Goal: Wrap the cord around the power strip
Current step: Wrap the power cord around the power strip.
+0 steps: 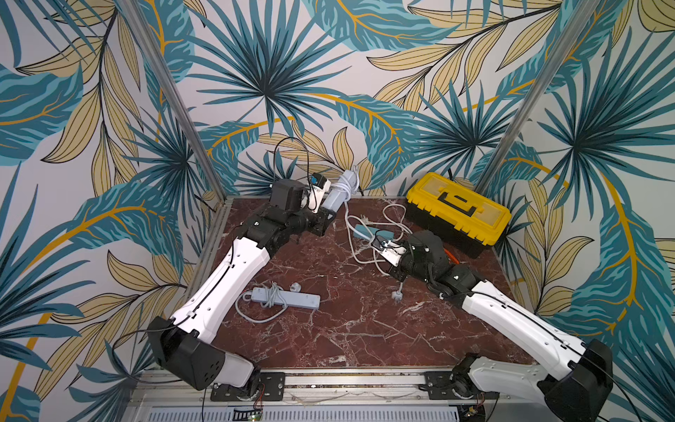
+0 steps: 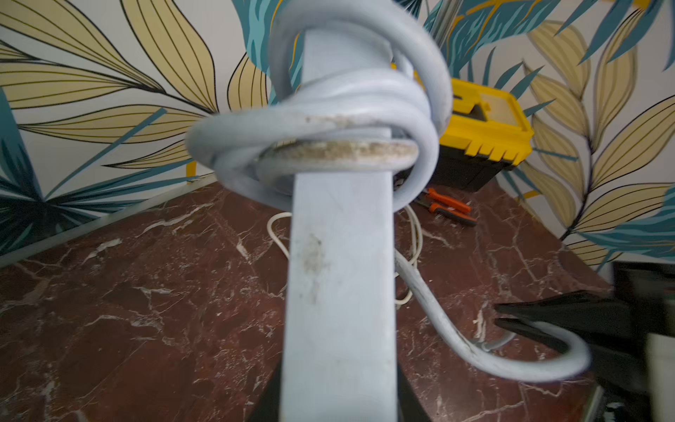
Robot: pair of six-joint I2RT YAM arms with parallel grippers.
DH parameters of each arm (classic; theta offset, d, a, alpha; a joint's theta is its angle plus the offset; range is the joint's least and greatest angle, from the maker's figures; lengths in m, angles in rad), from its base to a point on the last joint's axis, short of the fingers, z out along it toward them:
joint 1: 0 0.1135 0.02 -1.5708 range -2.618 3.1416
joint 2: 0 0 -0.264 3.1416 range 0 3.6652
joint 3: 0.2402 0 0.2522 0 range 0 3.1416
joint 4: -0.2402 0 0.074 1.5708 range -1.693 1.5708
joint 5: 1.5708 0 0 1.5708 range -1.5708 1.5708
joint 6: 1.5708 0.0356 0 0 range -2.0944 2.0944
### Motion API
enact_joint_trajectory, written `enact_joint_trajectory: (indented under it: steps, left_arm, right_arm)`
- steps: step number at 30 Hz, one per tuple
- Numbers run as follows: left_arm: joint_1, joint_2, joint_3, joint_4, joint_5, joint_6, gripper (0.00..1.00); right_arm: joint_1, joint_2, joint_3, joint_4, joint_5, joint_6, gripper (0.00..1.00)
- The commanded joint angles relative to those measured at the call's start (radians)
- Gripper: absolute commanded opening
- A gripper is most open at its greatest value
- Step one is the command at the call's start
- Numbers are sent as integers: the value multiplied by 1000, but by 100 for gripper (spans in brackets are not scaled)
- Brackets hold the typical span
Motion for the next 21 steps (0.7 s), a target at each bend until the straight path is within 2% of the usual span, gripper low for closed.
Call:
enact_joint_trajectory:
  steps: [1, 3, 4, 8, 13, 17, 20, 21]
  left_arm:
    - [-11, 67, 15, -62, -162, 180, 0]
    - [-39, 80, -11, -86, -140, 232, 0]
    - [-60, 71, -35, -87, -89, 263, 0]
    - [-97, 2, -128, -85, 203, 322, 0]
    - [-125, -82, -231, -87, 487, 354, 0]
    - [-149, -132, -271, -86, 732, 382, 0]
    - [-144, -155, -241, -86, 787, 361, 0]
    - [-135, -158, -226, -86, 821, 350, 0]
  right_arm:
    - [42, -26, 112, -109, 40, -254, 0]
    - [42, 1, 192, -127, 47, -318, 0]
    - [42, 27, 237, -138, 65, -348, 0]
    - [15, 157, 429, -224, 66, -422, 0]
    - [-70, 354, 683, -365, 22, -480, 0]
    - [-158, 509, 884, -546, -203, -427, 0]
    - [-249, 557, 896, -561, -492, -290, 14]
    - [-281, 565, 886, -555, -594, -237, 24]
